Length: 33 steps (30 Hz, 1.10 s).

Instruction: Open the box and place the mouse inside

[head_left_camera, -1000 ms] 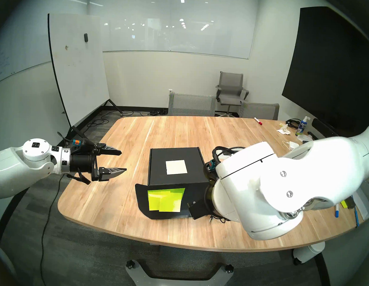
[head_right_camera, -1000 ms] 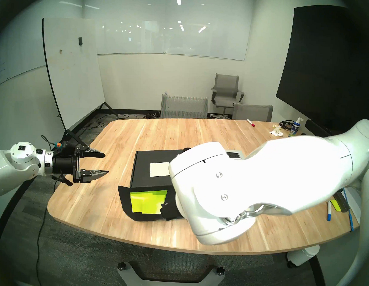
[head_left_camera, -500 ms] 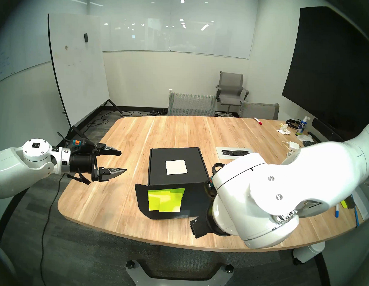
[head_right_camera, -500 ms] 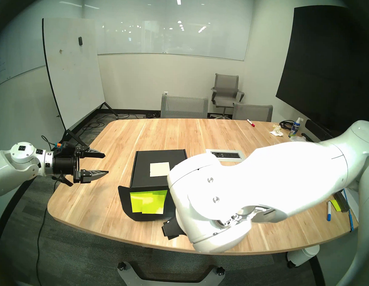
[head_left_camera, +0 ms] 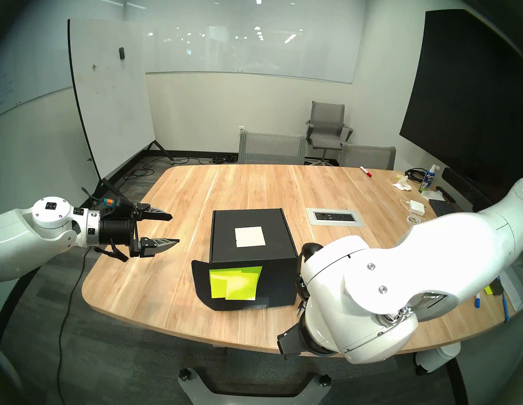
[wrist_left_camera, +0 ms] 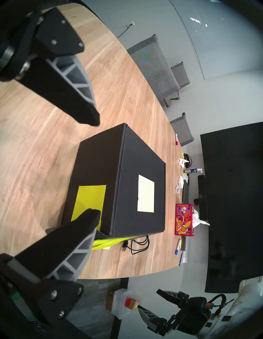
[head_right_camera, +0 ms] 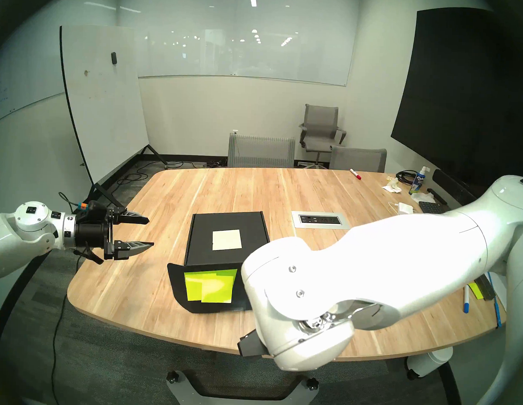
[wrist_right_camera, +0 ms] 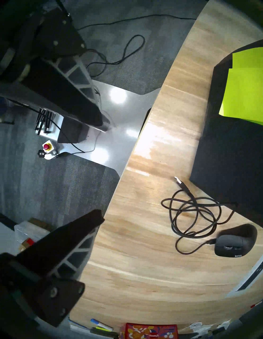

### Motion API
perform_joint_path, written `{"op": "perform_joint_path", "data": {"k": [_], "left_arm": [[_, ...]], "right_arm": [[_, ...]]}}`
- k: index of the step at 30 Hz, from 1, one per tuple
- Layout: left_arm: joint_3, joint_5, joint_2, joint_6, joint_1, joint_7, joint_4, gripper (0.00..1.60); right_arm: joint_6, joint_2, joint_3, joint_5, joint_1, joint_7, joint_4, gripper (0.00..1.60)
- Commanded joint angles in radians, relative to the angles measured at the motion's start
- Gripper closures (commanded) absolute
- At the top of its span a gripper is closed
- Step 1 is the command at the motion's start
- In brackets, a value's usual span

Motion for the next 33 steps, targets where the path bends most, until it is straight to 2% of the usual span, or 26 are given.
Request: {"op": "perform_joint_path", "data": {"k": [1, 13, 20, 33], "left_arm": [[-0.012, -0.003, 0.002, -0.004, -0.013, 0.001, -0.001, 0.00], [-0.010, -0.003, 0.002, -0.004, -0.014, 0.002, -0.001, 0.00], [-0.009, -0.003, 0.002, -0.004, -0.015, 0.002, -0.001, 0.00], [-0.006, -0.003, 0.002, -0.004, -0.016, 0.003, -0.001, 0.00]], "right_arm": [[-0.010, -0.004, -0.018, -0.003, 0.030, 0.000, 0.000, 0.00], [-0.034, 0.011, -0.107, -0.035, 0.066, 0.000, 0.000, 0.00], [-0.052, 0.036, -0.164, -0.062, 0.096, 0.000, 0.000, 0.00], [-0.071, 0.095, -0.233, -0.112, 0.171, 0.000, 0.000, 0.00]]}}
